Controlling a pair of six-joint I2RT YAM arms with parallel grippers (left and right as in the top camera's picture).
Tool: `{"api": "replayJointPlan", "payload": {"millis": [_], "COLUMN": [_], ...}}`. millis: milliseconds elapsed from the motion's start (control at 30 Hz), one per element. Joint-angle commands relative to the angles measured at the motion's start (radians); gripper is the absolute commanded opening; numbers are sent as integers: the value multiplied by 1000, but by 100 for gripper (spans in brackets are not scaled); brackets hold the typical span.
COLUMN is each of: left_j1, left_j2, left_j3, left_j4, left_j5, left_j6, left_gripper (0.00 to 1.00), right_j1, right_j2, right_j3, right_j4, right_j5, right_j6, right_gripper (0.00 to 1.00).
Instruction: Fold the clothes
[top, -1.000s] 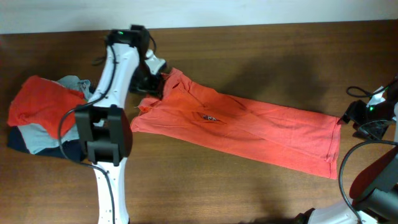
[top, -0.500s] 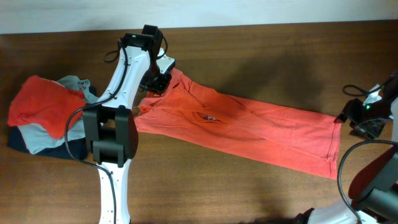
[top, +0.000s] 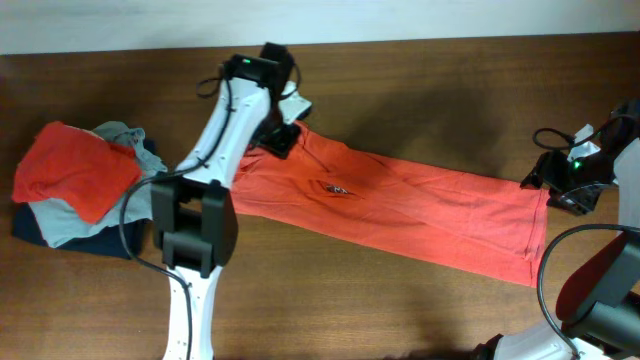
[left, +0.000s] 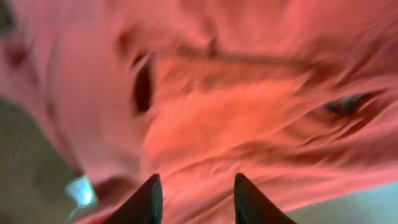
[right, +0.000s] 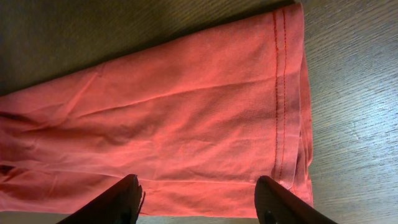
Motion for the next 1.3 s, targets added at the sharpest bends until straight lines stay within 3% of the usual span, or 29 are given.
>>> {"api": "replayJointPlan", "payload": {"millis": [0,167,467,1100,1267], "left_j1": [-27,-37,-40,-56,-56], "left_j2": [-20,10,21,88,111], "left_j3": [-5,-5,-35,-36,-36], "left_j4": [49,141,179,164,167], "left_j5": [-9,-154,-47,-142,-143], "left_j6": [14,59,105,106,106], "left_gripper": [39,45,46,46,38], "right_j1": [3,3,3,3,3], "right_j2": [-21,-21,-21,-19,-19], "right_j3": [9,9,9,9,9], "right_j4": [-1,0,0,3,3], "right_j5": [-5,-5,-5,-5,-5], "right_j6": [-14,-13,-13,-13,-13], "right_gripper": [64,64,64,64,64]}}
